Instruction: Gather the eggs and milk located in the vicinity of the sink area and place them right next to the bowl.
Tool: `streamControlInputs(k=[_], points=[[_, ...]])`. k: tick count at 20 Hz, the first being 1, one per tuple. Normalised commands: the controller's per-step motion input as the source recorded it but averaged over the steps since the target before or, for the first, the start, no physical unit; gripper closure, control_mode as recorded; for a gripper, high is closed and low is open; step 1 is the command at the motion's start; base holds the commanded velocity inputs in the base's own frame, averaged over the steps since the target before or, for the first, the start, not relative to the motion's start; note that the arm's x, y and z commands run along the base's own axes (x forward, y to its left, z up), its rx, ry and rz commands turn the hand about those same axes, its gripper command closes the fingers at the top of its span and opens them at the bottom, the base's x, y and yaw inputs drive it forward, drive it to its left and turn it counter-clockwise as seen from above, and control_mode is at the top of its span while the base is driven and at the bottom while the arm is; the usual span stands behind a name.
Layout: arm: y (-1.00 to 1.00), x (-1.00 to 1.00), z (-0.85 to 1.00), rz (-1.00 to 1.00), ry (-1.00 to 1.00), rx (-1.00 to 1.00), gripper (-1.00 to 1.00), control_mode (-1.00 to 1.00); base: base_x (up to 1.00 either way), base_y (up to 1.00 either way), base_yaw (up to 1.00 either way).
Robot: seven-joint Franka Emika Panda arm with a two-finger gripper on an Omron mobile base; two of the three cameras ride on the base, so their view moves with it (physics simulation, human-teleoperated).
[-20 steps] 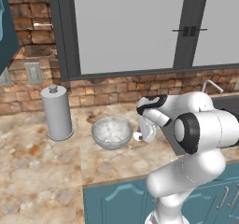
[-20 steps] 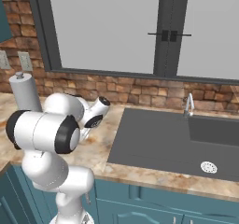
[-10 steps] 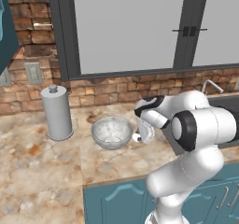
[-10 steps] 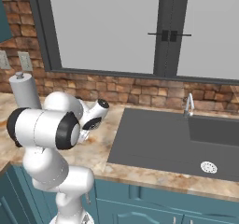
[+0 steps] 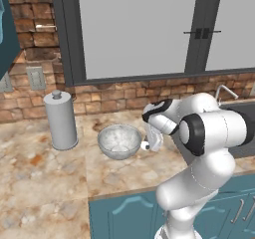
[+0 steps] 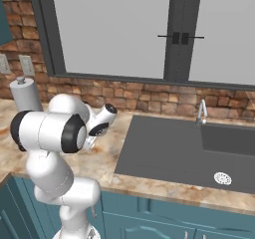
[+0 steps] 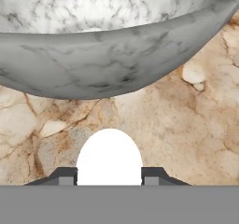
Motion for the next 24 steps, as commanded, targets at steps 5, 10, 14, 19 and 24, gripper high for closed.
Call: streamControlInputs(k=[5,10,14,19,24], points=[[0.00,0.01,-0.01,0.00,0.00,0.00,-1.00,-1.00,0.00,0.00,0.00],[0.00,0.00,0.00,0.00,0.00,0.00,-1.00,-1.00,0.00,0.00,0.00],[0.00,-0.02,0.04,0.00,0.00,0.00,-1.00,-1.00,0.00,0.00,0.00],[-0.11,-0.12,0.47,0.00,0.03,-0.01,-1.00,-1.00,0.00,0.00,0.00],[-0.12,-0.38,0.45,-0.04,0.10,-0.06,-1.00,-1.00,0.00,0.00,0.00]])
